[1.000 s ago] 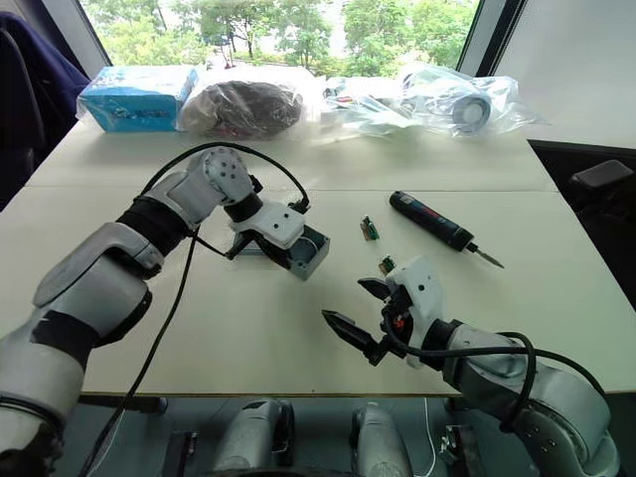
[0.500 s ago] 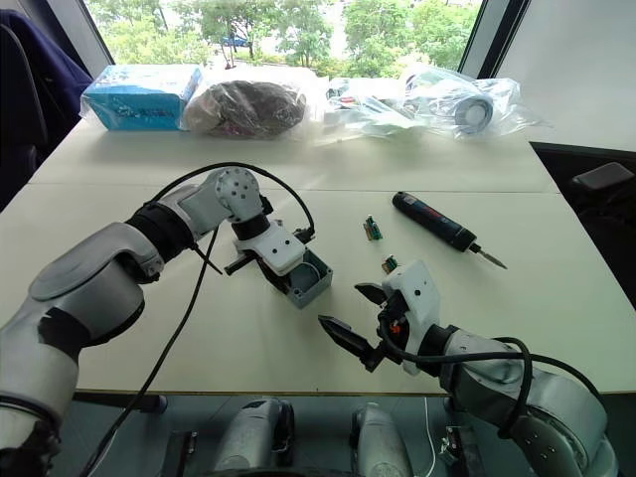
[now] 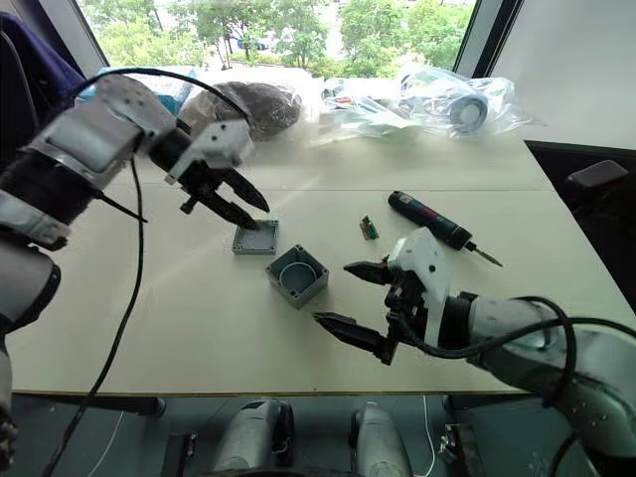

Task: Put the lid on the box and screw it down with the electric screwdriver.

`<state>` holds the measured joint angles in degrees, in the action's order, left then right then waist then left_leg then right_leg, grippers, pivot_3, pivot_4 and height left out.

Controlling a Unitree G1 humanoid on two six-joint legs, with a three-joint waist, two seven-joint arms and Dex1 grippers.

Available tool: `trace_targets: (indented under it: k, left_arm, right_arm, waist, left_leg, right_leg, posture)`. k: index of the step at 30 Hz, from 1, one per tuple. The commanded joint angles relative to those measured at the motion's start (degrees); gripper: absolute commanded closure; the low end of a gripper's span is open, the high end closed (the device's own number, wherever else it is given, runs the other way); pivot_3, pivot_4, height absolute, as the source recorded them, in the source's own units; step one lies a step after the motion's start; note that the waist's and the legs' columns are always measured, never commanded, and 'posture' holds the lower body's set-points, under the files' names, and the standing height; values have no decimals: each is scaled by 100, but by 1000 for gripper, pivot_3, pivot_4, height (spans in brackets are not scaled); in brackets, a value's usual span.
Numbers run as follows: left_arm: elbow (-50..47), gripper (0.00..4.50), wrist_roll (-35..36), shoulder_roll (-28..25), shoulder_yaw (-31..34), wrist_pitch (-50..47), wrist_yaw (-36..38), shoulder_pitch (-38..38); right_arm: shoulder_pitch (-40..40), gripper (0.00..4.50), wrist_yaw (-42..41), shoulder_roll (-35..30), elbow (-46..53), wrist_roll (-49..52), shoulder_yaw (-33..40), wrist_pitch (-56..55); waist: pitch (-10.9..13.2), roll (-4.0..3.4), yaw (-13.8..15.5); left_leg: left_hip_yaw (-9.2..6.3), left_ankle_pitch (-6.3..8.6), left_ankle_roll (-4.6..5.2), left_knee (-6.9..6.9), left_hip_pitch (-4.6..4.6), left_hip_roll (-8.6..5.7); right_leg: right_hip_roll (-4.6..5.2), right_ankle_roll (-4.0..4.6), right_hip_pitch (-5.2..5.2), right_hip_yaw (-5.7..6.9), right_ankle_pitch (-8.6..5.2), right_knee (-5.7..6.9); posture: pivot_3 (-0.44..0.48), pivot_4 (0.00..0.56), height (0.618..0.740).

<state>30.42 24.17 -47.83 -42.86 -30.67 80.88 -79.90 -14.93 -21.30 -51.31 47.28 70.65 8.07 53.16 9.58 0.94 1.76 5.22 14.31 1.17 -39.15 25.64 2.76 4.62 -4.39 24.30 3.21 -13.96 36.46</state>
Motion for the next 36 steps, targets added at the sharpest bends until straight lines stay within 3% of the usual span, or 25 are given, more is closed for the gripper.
trace_targets:
  k: [1, 7, 13, 23, 30, 33, 36]
  left_arm:
    - [141, 2666, -527, 293, 738, -2459, -1900, 101]
    - [-268, 2666, -617, 766, 2012, -4423, -3384, 820]
    - [28, 2666, -792, 1341, 2678, -4737, -4147, 1073]
    - [1221, 2666, -1331, 2018, 2565, -4021, -4435, 1000]
    - [2007, 2666, -1778, 2285, 2350, -3580, -4232, 1000]
    - [2239, 3420, -1891, 2387, 2403, -3446, -4219, 1001]
    - [2336, 4485, -1939, 2482, 2513, -3412, -4219, 997]
  right_arm:
    - [-765, 0, -286, -6, -155, -705, -544, -166]
    - [-1401, 0, -513, 160, -226, -1849, -1564, -222]
    - [-1453, 0, -732, 261, -274, -2537, -1957, -275]
    - [-1251, 0, -515, 678, -60, -2810, -1861, 10]
    - [-1264, 0, -213, 885, 80, -2742, -1677, 363]
    - [-1270, 0, -145, 939, 86, -2739, -1607, 444]
    - [-1219, 0, -89, 984, 92, -2734, -1532, 494]
  waist:
    - [0, 1, 23]
    - [5, 8, 5]
    - [5, 9, 23]
    - [4, 9, 32]
    - [1, 8, 38]
    - [-2, 4, 39]
    - [-7, 1, 45]
  left_leg:
    - [0, 0, 0, -1, 0, -2]
    - [4, 0, -1, -3, 5, -4]
    - [6, -4, -7, -3, 2, -10]
    - [13, -4, -8, -3, -2, -11]
    - [14, -3, -9, -3, -17, -12]
    - [12, -3, -9, -3, -23, -10]
    - [11, -3, -9, -3, -24, -9]
  right_leg:
    - [0, -8, 0, 0, 4, 2]
    - [9, -45, 24, -6, -14, 54]
    - [7, -45, 28, -4, -14, 66]
    - [7, -44, 27, -5, -13, 68]
    - [9, -43, 14, -5, -13, 67]
    - [9, -41, 11, -5, -13, 69]
    - [10, -39, 10, -5, -13, 69]
  posture:
    - [0, 150, 740]
    - [0, 150, 740]
    - [0, 150, 740]
    - [0, 150, 740]
    - [0, 150, 740]
    - [0, 150, 740]
    - [0, 150, 740]
